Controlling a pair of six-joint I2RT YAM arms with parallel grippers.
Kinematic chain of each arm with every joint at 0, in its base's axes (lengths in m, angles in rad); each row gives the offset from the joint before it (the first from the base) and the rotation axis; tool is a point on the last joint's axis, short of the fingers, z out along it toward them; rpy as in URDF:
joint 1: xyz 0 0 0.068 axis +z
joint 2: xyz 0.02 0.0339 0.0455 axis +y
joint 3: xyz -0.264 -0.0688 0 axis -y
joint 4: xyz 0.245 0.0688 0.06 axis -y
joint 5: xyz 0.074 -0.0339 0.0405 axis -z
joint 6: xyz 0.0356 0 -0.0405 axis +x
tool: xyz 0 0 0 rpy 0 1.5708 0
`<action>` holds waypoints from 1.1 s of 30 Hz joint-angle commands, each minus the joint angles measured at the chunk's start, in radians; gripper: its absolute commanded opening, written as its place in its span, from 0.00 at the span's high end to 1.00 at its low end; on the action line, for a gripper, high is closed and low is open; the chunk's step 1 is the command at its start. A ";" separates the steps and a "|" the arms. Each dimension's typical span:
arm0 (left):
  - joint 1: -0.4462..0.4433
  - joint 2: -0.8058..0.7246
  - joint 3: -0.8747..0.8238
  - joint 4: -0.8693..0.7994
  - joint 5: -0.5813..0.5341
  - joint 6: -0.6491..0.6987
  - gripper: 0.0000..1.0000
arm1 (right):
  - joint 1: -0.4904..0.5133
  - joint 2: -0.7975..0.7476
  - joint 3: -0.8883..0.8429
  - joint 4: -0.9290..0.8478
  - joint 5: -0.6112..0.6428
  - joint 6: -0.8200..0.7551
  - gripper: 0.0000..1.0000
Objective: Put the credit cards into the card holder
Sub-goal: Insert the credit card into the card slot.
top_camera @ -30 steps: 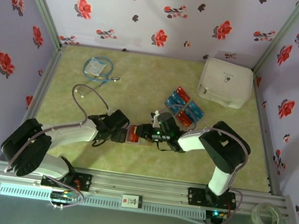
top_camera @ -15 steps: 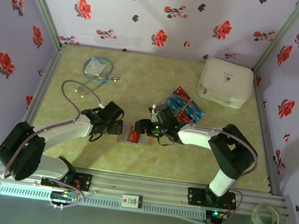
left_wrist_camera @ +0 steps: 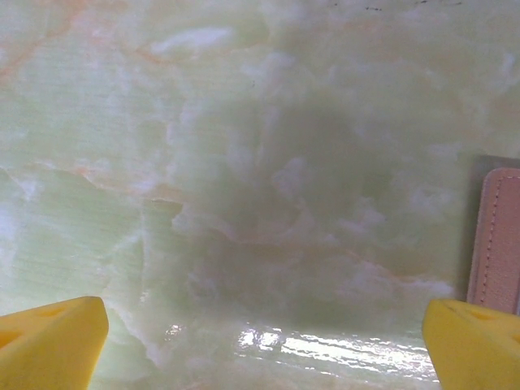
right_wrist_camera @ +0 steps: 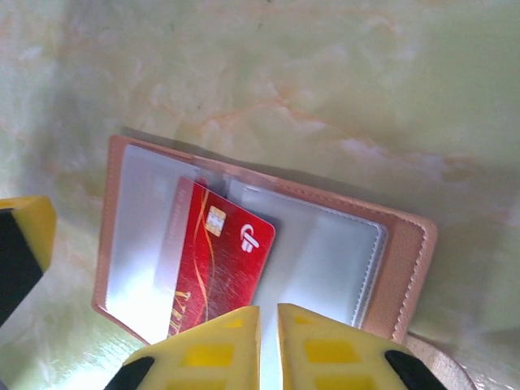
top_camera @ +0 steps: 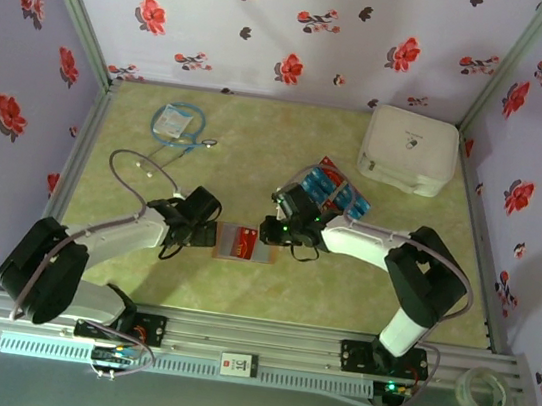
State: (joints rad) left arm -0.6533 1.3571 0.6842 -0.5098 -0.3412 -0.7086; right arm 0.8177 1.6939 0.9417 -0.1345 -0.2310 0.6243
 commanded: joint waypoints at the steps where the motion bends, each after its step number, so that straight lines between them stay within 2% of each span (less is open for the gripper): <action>1: 0.009 0.034 0.004 -0.028 -0.028 -0.020 0.00 | 0.021 0.033 0.032 -0.054 0.032 -0.027 0.89; 33: 0.007 0.132 -0.006 0.028 0.000 -0.002 0.00 | 0.075 0.159 0.135 -0.037 0.013 -0.004 0.92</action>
State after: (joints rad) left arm -0.6533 1.4475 0.6853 -0.4938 -0.3367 -0.7082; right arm 0.8837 1.8389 1.0470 -0.1627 -0.2203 0.6201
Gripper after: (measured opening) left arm 0.997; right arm 0.081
